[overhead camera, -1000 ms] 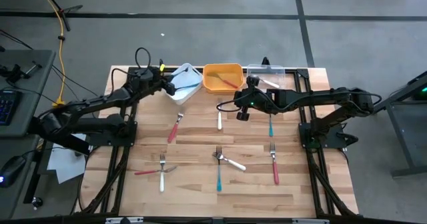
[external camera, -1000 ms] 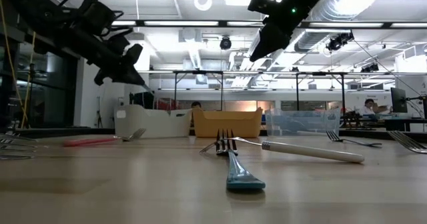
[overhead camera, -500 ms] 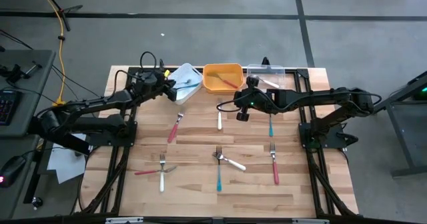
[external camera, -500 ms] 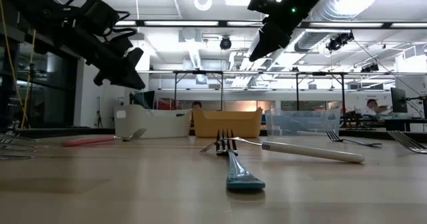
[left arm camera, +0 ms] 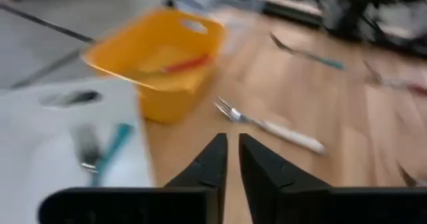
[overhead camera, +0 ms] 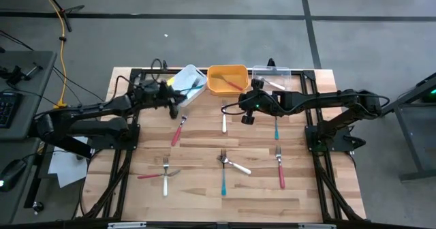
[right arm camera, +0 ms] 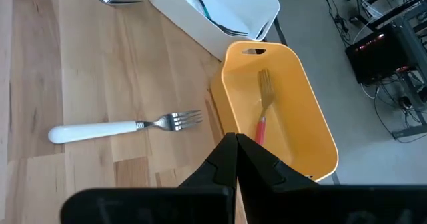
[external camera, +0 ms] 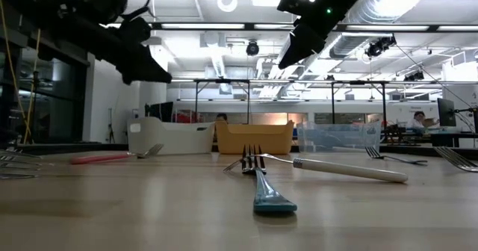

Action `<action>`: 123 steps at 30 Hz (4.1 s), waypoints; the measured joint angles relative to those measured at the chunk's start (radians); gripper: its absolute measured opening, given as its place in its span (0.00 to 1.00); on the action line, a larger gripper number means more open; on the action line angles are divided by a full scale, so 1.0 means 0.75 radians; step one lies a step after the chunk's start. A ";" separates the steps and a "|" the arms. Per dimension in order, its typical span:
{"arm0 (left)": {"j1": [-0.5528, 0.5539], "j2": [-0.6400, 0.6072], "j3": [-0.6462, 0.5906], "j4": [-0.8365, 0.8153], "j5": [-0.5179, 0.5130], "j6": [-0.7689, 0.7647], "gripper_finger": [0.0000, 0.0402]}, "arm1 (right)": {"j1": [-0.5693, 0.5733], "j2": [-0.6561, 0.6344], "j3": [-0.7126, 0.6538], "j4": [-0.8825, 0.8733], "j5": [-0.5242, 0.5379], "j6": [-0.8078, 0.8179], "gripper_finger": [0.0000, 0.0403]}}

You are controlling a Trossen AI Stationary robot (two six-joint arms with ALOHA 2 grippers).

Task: Sort silverware by color (type)
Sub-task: Adjust the white bin, then put the bottom right white fork into the transparent bin

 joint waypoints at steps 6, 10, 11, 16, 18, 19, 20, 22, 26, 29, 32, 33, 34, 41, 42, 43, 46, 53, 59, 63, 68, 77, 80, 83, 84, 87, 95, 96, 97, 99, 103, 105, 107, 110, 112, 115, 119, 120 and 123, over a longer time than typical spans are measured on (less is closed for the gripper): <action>-0.126 0.122 0.000 -0.135 -0.228 0.000 0.00 | 0.000 0.000 0.000 0.001 0.000 0.000 0.00; -0.136 0.206 0.000 -0.142 -0.323 -0.018 0.01 | 0.000 0.000 0.000 0.001 0.000 0.000 0.00; -0.136 0.222 0.000 -0.146 -0.354 -0.021 0.01 | 0.000 0.000 0.000 0.001 0.000 0.000 0.00; -0.128 0.259 0.000 -0.207 -0.585 -0.044 0.01 | 0.000 0.000 0.000 0.001 0.000 0.000 0.00; -0.108 0.258 0.000 -0.248 -0.656 -0.049 0.01 | 0.000 0.000 0.000 0.001 0.000 0.000 0.00; -0.097 0.255 0.000 -0.263 -0.681 -0.050 0.01 | 0.000 0.000 0.000 0.001 0.000 0.000 0.00; -0.083 0.251 0.000 -0.278 -0.707 -0.049 0.01 | 0.000 0.000 0.000 0.001 0.000 0.000 0.00; -0.052 0.238 0.000 -0.297 -0.751 -0.049 0.01 | 0.000 0.000 0.000 0.001 0.000 0.000 0.00; 0.008 0.178 0.001 -0.290 -0.768 -0.049 0.01 | 0.000 0.000 0.000 0.001 0.000 0.000 0.00; 0.028 0.119 0.010 -0.290 -0.579 -0.015 0.01 | 0.001 0.000 0.000 0.001 -0.001 0.004 0.00; 0.031 0.099 0.020 -0.284 -0.335 -0.006 0.01 | 0.001 0.000 0.000 0.000 -0.003 0.003 0.00; 0.029 0.105 0.020 -0.289 -0.325 -0.014 0.01 | 0.001 0.000 0.000 -0.001 -0.003 0.003 0.00; 0.031 0.118 0.020 -0.295 -0.343 -0.023 0.01 | 0.001 0.000 0.000 -0.001 -0.003 0.003 0.00; 0.102 0.271 0.020 -0.284 -0.359 -0.022 0.01 | 0.001 0.000 0.000 -0.002 -0.004 0.004 0.00; 0.114 0.293 0.020 -0.281 -0.352 -0.015 0.01 | 0.001 0.000 0.000 -0.002 -0.004 0.003 0.00; 0.125 0.314 0.020 -0.266 -0.352 -0.012 0.01 | 0.001 0.000 0.000 -0.003 -0.004 0.004 0.00; 0.169 0.369 0.020 -0.218 -0.363 -0.010 0.01 | 0.001 0.000 0.000 -0.003 -0.003 0.004 0.00; 0.286 0.415 0.020 -0.142 -0.418 0.034 0.01 | 0.001 0.000 0.000 -0.006 -0.004 0.010 0.00; 0.349 0.405 0.019 -0.131 -0.351 0.059 0.01 | 0.001 0.000 0.000 -0.010 -0.004 0.010 0.00; 0.341 0.369 0.019 -0.171 -0.346 0.035 0.01 | 0.001 0.000 0.000 -0.015 -0.004 0.010 0.00; 0.280 0.320 0.019 -0.149 -0.260 0.012 0.01 | 0.001 0.000 0.000 -0.022 -0.004 0.010 0.00; 0.177 0.419 0.019 0.079 -0.104 0.001 0.01 | -0.002 0.000 0.000 -0.020 -0.045 0.010 0.00; 0.167 0.461 0.005 0.212 -0.104 0.024 0.01 | -0.002 0.008 -0.007 -0.001 -0.051 0.006 0.00; 0.155 0.466 -0.025 0.372 -0.098 0.031 0.01 | -0.002 0.012 -0.097 0.138 -0.093 -0.006 0.00; 0.150 0.463 -0.037 0.421 -0.098 0.029 0.01 | -0.002 0.013 -0.136 0.200 -0.117 0.000 0.00; 0.130 0.449 -0.090 0.558 -0.086 0.024 0.01 | -0.001 0.013 -0.261 0.397 -0.135 0.053 0.00; 0.034 0.449 -0.228 0.914 0.000 0.032 0.01 | 0.000 0.013 -0.492 0.781 -0.135 0.240 0.00; 0.021 0.449 -0.237 0.943 0.000 0.037 0.01 | -0.001 0.013 -0.500 0.789 -0.134 0.249 0.00; 0.009 0.449 -0.241 0.964 0.000 0.045 0.01 | -0.001 0.013 -0.501 0.789 -0.134 0.254 0.00; -0.010 0.448 -0.244 0.977 0.000 0.046 0.01 | -0.001 0.013 -0.498 0.790 -0.134 0.242 0.00; -0.025 0.449 -0.244 0.970 0.000 -0.004 0.01 | -0.001 0.014 -0.461 0.830 -0.168 0.219 0.00; -0.034 0.449 -0.244 0.970 -0.001 -0.013 0.01 | -0.001 0.014 -0.433 0.832 -0.198 0.173 0.00; -0.049 0.449 -0.244 0.970 0.003 0.009 0.01 | -0.001 0.014 -0.407 0.819 -0.218 0.148 0.00; -0.071 0.449 -0.244 0.970 0.009 0.052 0.01 | -0.001 0.014 -0.370 0.777 -0.231 0.178 0.00; -0.079 0.449 -0.244 0.963 -0.030 0.020 0.01 | -0.001 0.014 -0.350 0.747 -0.234 0.225 0.00; -0.077 0.449 -0.244 0.927 -0.054 0.018 0.02 | 0.007 0.014 -0.322 0.682 -0.233 0.288 0.00; -0.084 0.449 -0.244 0.940 -0.038 0.048 0.02 | 0.019 0.014 -0.298 0.605 -0.228 0.351 0.04; -0.085 0.449 -0.244 0.940 -0.028 0.040 0.02 | 0.023 0.014 -0.298 0.599 -0.223 0.360 0.05; -0.085 0.449 -0.244 0.940 -0.017 0.013 0.01 | 0.040 0.014 -0.298 0.586 -0.223 0.394 0.10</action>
